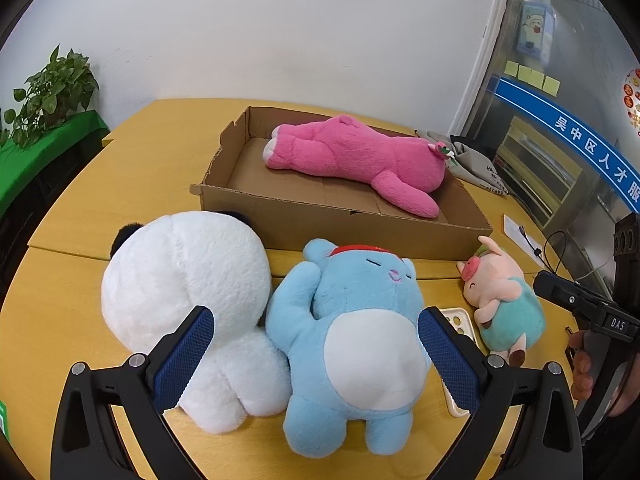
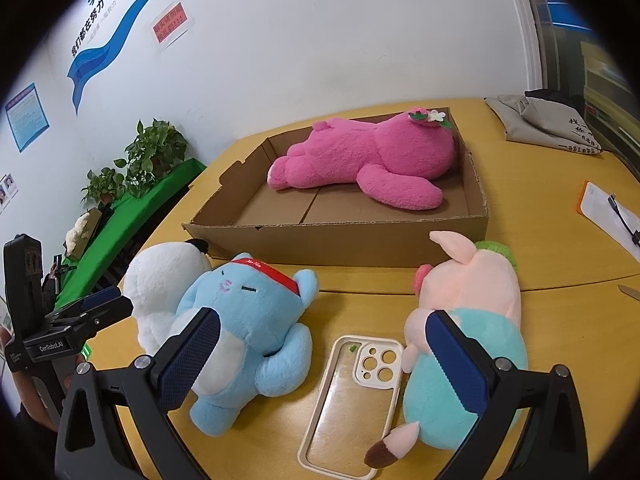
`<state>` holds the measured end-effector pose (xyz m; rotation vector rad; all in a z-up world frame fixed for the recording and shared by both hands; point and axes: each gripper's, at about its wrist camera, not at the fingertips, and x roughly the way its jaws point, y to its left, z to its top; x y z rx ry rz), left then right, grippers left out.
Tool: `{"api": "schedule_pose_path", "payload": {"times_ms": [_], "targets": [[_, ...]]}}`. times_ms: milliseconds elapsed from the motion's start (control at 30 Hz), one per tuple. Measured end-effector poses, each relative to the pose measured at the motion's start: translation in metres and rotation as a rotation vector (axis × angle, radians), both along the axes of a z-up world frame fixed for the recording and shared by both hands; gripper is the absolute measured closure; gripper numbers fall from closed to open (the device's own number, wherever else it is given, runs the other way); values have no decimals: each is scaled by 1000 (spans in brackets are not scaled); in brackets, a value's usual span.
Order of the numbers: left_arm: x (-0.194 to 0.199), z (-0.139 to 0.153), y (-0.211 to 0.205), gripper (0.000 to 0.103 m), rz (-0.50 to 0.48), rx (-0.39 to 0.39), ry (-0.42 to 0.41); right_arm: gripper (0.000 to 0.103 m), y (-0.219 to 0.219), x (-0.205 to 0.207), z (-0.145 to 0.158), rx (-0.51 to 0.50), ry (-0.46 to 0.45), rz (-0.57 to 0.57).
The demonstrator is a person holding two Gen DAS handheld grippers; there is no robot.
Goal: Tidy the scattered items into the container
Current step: 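Move both grippers toward the white panda plush on the table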
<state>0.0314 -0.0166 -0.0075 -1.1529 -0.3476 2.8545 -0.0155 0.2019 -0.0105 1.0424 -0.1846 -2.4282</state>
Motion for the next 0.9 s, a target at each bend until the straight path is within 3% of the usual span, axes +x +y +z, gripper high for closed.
{"api": "schedule_pose_path", "payload": {"times_ms": [900], "targets": [[9,-8,-2,0,6,24,-11,0,-7,7,-5,7,-18,18]]}}
